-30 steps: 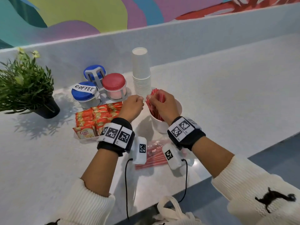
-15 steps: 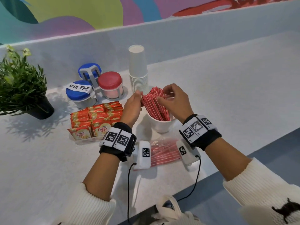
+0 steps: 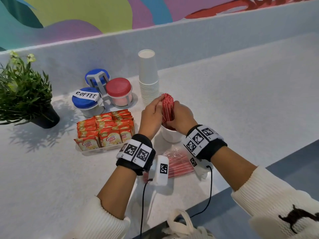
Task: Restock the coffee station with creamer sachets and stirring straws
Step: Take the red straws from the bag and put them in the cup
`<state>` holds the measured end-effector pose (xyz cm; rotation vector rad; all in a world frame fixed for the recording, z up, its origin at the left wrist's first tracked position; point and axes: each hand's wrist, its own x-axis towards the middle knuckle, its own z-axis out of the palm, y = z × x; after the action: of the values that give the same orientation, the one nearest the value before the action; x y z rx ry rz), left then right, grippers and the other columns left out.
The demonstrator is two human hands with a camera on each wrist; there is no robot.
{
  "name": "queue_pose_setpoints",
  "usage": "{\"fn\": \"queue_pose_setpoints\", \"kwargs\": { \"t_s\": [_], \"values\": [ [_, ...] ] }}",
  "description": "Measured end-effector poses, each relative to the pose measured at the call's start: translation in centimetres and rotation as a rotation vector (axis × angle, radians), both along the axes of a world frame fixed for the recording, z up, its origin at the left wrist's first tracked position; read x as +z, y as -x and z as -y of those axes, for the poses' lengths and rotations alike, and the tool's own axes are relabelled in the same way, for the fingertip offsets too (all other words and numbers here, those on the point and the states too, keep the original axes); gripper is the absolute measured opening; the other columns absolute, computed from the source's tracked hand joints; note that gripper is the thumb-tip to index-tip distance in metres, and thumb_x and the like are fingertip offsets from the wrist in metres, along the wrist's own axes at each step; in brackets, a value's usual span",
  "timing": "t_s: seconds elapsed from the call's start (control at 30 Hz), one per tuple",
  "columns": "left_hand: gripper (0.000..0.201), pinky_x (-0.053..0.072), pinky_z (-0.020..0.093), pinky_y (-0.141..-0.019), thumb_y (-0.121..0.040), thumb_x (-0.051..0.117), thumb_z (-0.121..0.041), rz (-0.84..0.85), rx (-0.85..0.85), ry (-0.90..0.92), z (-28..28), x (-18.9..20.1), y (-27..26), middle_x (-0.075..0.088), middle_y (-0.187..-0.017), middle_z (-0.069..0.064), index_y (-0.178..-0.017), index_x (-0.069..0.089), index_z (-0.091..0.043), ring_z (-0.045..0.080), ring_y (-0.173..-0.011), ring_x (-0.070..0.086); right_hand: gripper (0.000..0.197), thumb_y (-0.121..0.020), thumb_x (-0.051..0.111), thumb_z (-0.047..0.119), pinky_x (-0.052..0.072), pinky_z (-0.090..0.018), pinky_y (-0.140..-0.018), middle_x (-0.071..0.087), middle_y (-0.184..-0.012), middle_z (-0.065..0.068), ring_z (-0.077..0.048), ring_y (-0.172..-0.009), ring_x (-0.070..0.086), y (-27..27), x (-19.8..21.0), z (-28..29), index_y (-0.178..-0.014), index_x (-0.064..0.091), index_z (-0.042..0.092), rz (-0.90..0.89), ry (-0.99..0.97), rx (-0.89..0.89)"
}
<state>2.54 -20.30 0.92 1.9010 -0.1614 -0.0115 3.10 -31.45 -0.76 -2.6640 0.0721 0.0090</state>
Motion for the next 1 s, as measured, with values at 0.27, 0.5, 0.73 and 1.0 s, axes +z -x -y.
{"fn": "queue_pose_setpoints", "kwargs": {
  "t_s": [0.27, 0.5, 0.73, 1.0],
  "values": [
    [0.05, 0.016, 0.028, -0.116, -0.102, 0.022, -0.035, -0.1, -0.082, -0.067, -0.6, -0.4, -0.3, 0.019, -0.157, 0.001, -0.15, 0.015, -0.02, 0.015, -0.144, 0.02, 0.077, -0.066, 0.081, 0.027, 0.038, -0.031, -0.097, 0.048, -0.126, -0.011, -0.024, -0.117, 0.047, 0.3, 0.3, 1.0, -0.129, 0.041, 0.008, 0.024, -0.214, -0.039],
    [0.061, 0.003, 0.047, -0.119, -0.1, 0.017, -0.046, -0.139, -0.194, -0.498, -1.6, -2.0, -1.8, -0.01, -0.159, 0.009, -0.15, -0.009, -0.021, 0.025, -0.147, -0.008, 0.072, -0.079, 0.07, 0.017, 0.038, -0.032, -0.099, 0.046, -0.128, -0.014, -0.028, -0.116, 0.049, 1.0, 0.5, 0.8, -0.139, 0.031, 0.008, 0.033, -0.146, 0.023],
    [0.06, 0.008, 0.05, -0.119, -0.101, 0.024, -0.037, -0.029, -0.261, -0.636, -1.8, -1.9, -1.2, -0.005, -0.16, 0.002, -0.15, -0.008, -0.021, 0.02, -0.148, -0.002, 0.084, -0.079, 0.068, 0.017, 0.045, -0.043, -0.097, 0.047, -0.124, -0.018, -0.032, -0.108, 0.053, 1.3, 0.2, 0.5, -0.146, 0.018, 0.016, 0.091, -0.124, 0.059],
    [0.063, 0.01, 0.048, -0.117, -0.1, 0.031, -0.04, -0.032, -0.158, -0.483, -2.1, -0.2, 0.7, 0.005, -0.159, 0.008, -0.15, -0.003, -0.021, 0.027, -0.147, 0.005, 0.047, -0.086, 0.061, 0.015, 0.044, -0.015, -0.073, 0.053, -0.121, -0.008, -0.011, -0.08, 0.053, 2.9, 1.3, 2.5, -0.131, 0.047, 0.011, 0.189, -0.445, -0.07]
  ]
}}
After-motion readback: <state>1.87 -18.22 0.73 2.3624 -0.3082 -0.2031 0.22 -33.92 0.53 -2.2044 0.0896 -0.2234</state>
